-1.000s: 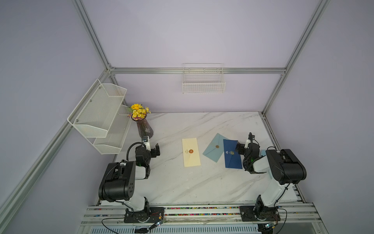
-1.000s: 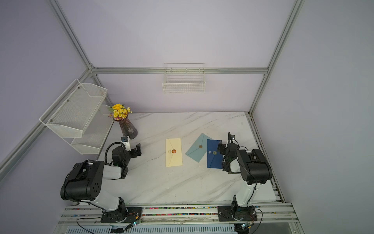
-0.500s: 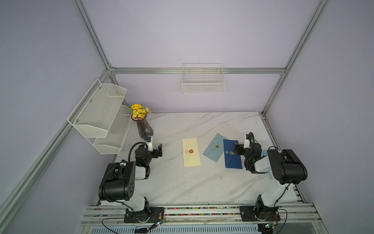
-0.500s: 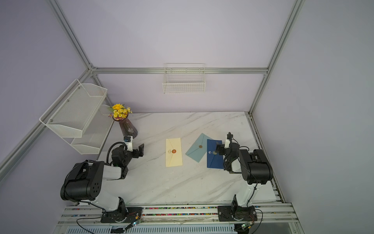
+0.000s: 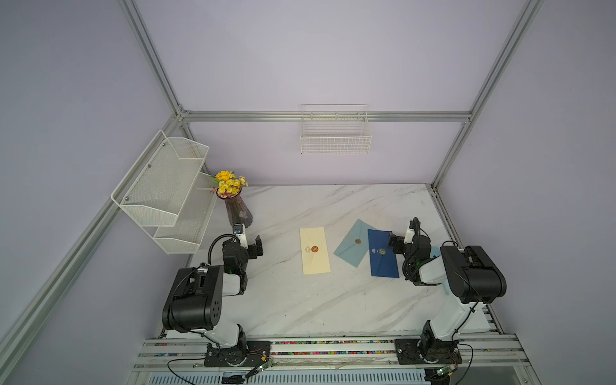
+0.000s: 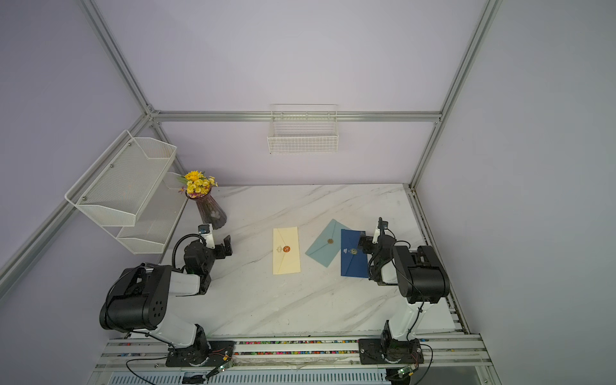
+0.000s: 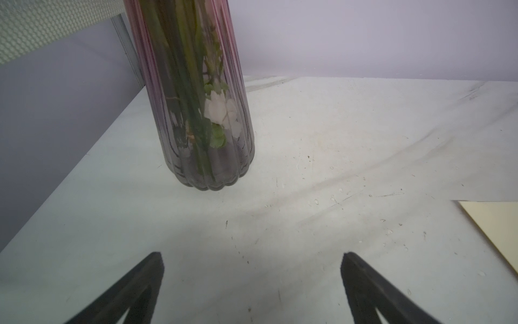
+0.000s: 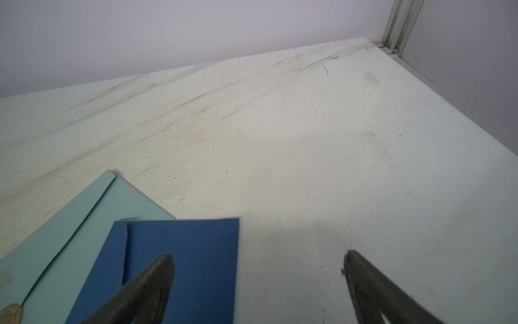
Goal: Fold the letter paper in half and place it into the envelope
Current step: Reset both arms
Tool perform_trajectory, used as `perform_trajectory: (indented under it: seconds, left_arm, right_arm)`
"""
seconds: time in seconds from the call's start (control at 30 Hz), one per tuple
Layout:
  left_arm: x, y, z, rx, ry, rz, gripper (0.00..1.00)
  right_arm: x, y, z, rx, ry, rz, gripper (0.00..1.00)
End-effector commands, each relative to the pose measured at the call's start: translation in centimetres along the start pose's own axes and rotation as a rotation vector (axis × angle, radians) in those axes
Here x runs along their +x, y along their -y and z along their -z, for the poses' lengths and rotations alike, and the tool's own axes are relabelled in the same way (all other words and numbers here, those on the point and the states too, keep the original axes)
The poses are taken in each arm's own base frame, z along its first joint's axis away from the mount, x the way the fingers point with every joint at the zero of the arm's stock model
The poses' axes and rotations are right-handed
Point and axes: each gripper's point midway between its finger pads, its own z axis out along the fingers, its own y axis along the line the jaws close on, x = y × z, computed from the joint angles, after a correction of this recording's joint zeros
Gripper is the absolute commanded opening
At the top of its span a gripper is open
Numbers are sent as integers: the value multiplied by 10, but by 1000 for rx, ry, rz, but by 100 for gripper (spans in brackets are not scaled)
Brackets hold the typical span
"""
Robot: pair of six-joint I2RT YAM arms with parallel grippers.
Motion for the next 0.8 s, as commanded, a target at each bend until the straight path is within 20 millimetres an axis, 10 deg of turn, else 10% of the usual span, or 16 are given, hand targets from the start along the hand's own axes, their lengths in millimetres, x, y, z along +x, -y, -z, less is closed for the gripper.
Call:
perform_trajectory:
  seconds: [0.0,0.77]
  left_arm:
    - [-23,1,-2,-13,85,-17,100]
    - [-23,4,-2,-8,69,-23,100]
  right_arm:
    - [-16,0,3,7,62,-7,97]
    - [-15,-5,-3,32,40,33,97]
